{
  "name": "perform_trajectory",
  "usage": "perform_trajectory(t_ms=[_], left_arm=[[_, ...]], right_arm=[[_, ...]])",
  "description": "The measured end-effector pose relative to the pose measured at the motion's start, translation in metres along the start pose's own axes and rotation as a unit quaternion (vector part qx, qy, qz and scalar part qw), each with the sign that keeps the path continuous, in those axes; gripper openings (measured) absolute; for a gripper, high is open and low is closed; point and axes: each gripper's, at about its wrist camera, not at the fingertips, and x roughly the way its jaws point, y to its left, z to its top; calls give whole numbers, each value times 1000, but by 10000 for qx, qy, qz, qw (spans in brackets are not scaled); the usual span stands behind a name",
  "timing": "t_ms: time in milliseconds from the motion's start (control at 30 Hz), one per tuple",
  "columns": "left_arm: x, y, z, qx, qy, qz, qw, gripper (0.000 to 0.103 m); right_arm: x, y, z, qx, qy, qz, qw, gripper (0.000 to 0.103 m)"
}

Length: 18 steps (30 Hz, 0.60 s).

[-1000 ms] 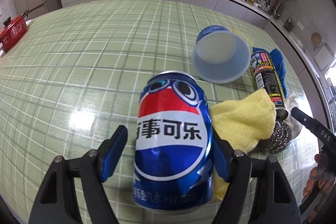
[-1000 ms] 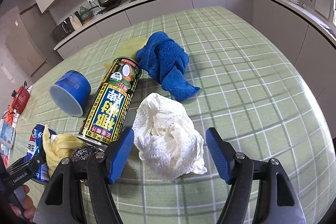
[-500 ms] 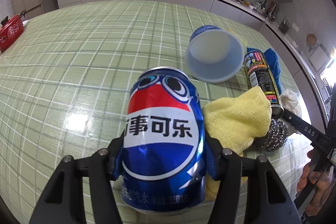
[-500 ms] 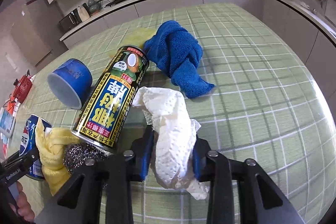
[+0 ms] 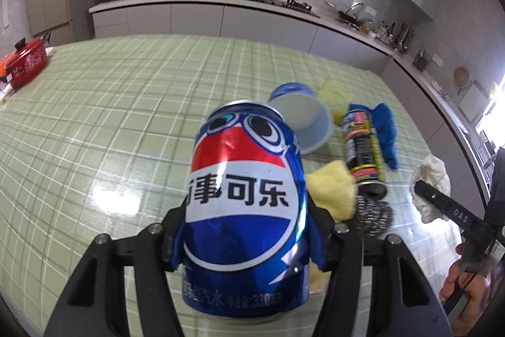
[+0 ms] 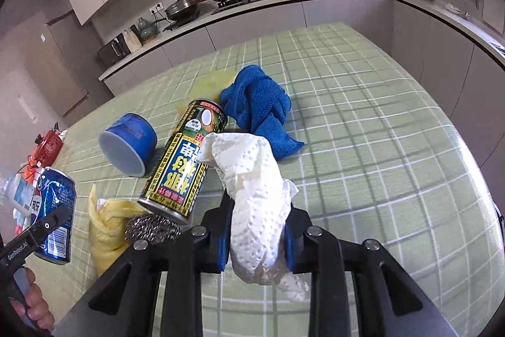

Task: Collect trash
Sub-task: 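Carry the Pepsi can and paper towel over the black bin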

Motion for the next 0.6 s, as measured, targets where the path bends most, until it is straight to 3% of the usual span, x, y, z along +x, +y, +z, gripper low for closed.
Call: perform_trajectory(t_ms=[333,600], left_arm=[[-25,-62,-17,106,-160,-195,9996,60],[-26,-127,-30,553,-76,-696,9960,60]], right_arm=[[-46,-42,-10,-98,-189,115,9997,28],[-87,-90,-22,191,-384,-75,9991,28]])
